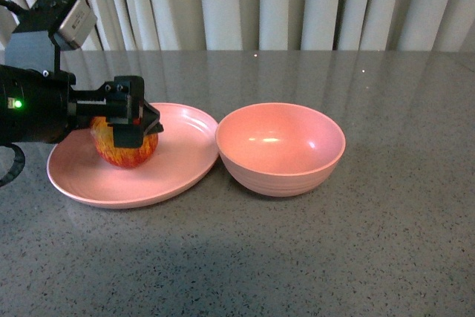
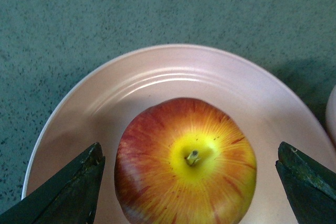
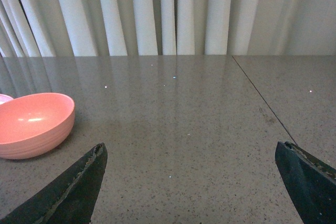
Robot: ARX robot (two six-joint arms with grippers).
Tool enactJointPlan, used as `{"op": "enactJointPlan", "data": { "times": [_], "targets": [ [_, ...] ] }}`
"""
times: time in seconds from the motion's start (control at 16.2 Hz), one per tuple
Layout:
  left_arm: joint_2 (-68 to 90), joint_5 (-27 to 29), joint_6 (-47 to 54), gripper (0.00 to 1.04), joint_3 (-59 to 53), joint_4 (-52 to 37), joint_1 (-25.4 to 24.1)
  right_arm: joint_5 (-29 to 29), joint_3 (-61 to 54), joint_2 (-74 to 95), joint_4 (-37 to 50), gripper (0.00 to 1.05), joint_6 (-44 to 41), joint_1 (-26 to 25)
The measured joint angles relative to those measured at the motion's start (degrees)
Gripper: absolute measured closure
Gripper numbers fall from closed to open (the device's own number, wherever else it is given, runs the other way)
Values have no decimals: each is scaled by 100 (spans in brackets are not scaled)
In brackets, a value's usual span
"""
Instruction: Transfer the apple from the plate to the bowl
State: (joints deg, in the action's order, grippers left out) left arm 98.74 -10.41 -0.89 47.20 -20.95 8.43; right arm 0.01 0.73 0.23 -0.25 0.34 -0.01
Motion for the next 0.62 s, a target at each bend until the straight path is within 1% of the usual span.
{"op": "enactJointPlan", "data": {
  "times": [0.12, 0.18, 0.31, 0.37, 0.49, 0.62],
  "targets": [
    [101, 46, -7, 7, 2, 42, 2, 0, 0, 0, 0, 7, 0, 0],
    [107, 79, -15, 10, 2, 44, 2, 0, 0, 0, 0, 7, 0, 0],
    [101, 109, -17, 30, 9, 61, 13, 0, 0, 0, 0, 7, 0, 0],
    [46, 136, -15, 37, 13, 129, 22, 0, 0, 0, 0, 7, 0, 0],
    [-138, 146, -13, 39, 13, 251, 28, 0, 0, 0, 0, 7, 0, 0],
    [-538, 166, -13, 39, 70, 385, 125, 0, 0, 0, 0, 7, 0, 0]
  ]
}}
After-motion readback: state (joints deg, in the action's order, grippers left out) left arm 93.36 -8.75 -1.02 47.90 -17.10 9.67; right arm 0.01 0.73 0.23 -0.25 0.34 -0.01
